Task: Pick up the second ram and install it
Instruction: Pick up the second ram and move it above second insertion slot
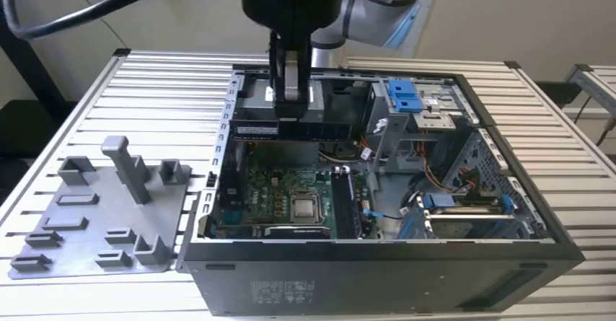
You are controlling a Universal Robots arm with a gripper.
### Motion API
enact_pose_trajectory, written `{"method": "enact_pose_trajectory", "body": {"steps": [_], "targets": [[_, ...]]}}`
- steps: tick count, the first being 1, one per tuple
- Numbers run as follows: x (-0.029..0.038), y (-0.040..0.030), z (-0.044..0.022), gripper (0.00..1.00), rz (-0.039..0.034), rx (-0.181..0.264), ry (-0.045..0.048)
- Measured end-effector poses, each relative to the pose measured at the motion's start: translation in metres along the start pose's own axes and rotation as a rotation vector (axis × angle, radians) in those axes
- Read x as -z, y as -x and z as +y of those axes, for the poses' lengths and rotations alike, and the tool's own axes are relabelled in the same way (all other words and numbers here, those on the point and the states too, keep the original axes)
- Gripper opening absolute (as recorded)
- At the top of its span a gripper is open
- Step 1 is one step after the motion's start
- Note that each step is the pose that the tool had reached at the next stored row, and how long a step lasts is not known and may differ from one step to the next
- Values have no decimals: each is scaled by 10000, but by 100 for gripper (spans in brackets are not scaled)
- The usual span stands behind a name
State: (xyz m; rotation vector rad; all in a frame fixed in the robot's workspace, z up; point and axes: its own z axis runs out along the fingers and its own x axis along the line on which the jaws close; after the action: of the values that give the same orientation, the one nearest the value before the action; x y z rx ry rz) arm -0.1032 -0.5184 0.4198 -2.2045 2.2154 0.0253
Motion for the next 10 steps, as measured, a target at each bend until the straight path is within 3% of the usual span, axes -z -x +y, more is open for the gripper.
{"method": "enact_pose_trajectory", "body": {"steps": [10], "targets": [[0,2,-364,14,0,0,2]]}}
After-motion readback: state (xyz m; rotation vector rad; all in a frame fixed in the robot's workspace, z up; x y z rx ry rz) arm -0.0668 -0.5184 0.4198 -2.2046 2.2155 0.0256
